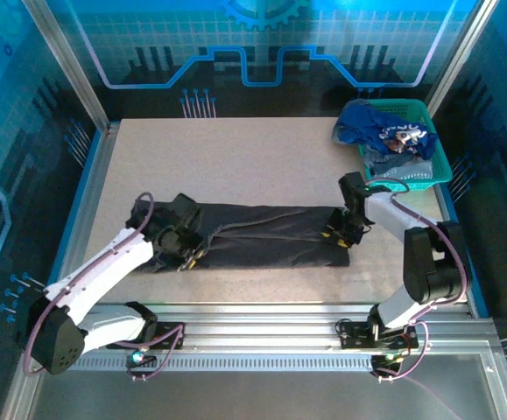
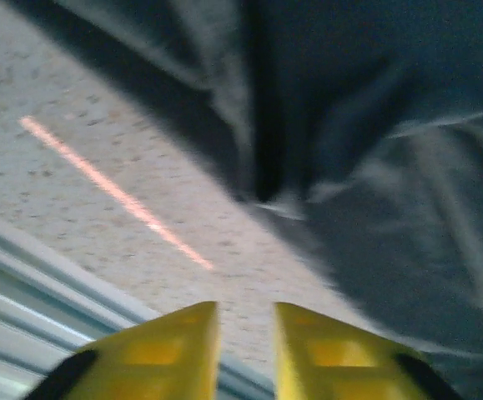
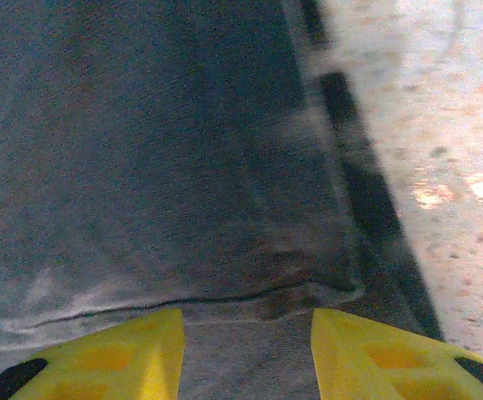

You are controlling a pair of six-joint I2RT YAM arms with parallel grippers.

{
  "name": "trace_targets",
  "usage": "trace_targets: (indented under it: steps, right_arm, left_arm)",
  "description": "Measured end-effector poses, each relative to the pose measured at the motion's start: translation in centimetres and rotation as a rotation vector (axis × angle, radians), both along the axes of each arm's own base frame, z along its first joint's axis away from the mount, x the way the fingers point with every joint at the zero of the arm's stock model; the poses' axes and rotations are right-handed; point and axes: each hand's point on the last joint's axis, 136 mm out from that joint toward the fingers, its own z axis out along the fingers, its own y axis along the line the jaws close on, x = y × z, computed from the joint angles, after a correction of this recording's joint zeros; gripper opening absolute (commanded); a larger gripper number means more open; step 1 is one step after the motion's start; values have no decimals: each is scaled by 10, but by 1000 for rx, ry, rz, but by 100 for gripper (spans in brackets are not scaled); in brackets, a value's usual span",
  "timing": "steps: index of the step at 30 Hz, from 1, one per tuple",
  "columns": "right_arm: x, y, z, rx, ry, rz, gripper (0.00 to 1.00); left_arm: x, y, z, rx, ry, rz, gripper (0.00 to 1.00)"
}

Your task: Fold and stack the t-shirts

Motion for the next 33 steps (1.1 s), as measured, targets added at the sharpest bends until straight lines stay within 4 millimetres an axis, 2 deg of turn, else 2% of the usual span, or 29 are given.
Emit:
trace_targets:
  steps: [2,4,12,15,18,24,28,33]
  right_arm:
    - [1,-7,0,6,1,-47,46]
    - [3,-11,0,14,-2,-79,46]
    - [2,-16,-4,23,7,-124,37]
    - [1,-16,-9,17,20,-119,36]
    - [-1,-18,-16,10,44,-115,35]
    - [0,-20,-20,-4,42,-103,13]
    - [5,-23,-19,-24,38,-90,0]
    - [18,-32,-8,-72,4,-80,0]
  left_arm:
    - [12,-1,15,-8,-51,-3,40]
    - [21,4,18,-10,-68,13,40]
    - [55,31,-5,14,-32,104,37]
    - [62,40,-16,20,-20,114,36]
    - [59,50,-32,31,13,122,35]
    - [45,56,-69,53,110,103,32]
    - [35,60,-87,70,160,100,31]
    - [22,70,-108,104,225,109,29]
